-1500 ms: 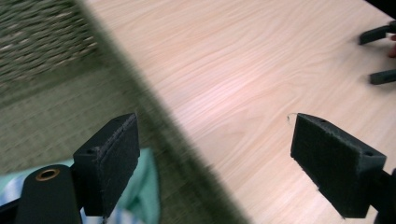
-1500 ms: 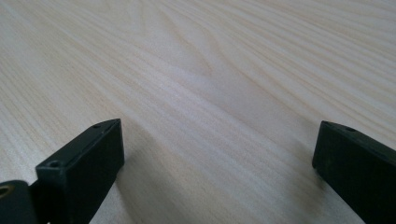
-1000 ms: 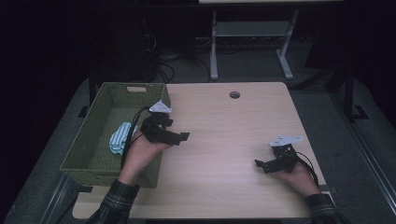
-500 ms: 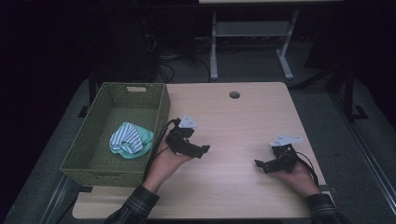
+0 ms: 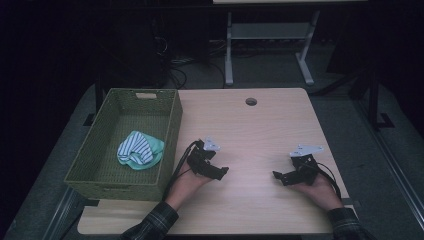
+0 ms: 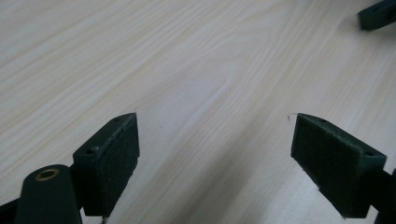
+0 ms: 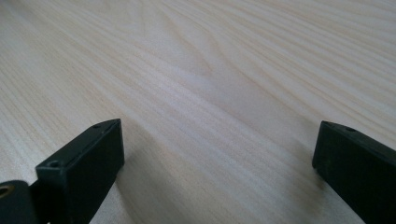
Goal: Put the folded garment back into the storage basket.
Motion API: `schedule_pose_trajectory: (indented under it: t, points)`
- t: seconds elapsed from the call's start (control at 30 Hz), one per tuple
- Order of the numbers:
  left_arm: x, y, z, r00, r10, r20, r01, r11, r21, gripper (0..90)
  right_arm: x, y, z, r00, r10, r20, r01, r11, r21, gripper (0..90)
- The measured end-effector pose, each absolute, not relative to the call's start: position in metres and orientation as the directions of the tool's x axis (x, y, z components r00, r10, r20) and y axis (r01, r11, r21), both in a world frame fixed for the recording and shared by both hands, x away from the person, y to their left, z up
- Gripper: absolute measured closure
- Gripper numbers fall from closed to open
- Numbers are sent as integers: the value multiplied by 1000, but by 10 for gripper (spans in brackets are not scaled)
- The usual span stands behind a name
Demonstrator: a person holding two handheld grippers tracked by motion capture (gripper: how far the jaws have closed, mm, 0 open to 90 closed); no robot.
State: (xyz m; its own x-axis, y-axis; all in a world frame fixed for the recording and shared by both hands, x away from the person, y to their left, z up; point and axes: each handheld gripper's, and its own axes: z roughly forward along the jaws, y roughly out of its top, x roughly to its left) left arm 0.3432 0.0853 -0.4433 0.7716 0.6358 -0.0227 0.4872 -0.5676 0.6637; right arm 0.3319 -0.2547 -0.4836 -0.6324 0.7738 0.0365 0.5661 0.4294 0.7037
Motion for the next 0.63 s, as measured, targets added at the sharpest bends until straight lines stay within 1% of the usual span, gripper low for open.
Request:
schedule_pose_trajectory:
  t: [0.37, 0.43, 0.63]
  points:
    - [345, 85, -464, 772, 635, 10, 500, -617, 607, 147, 332, -255, -484, -632, 774, 37, 566, 429, 704, 17]
    - [345, 84, -466, 775, 632, 15, 495, -621, 608, 132, 332, -255, -484, -633, 774, 36, 566, 429, 704, 17]
    - [344, 84, -467, 773, 634, 5, 500, -615, 610, 132, 332, -255, -484, -632, 774, 36, 566, 429, 704, 17]
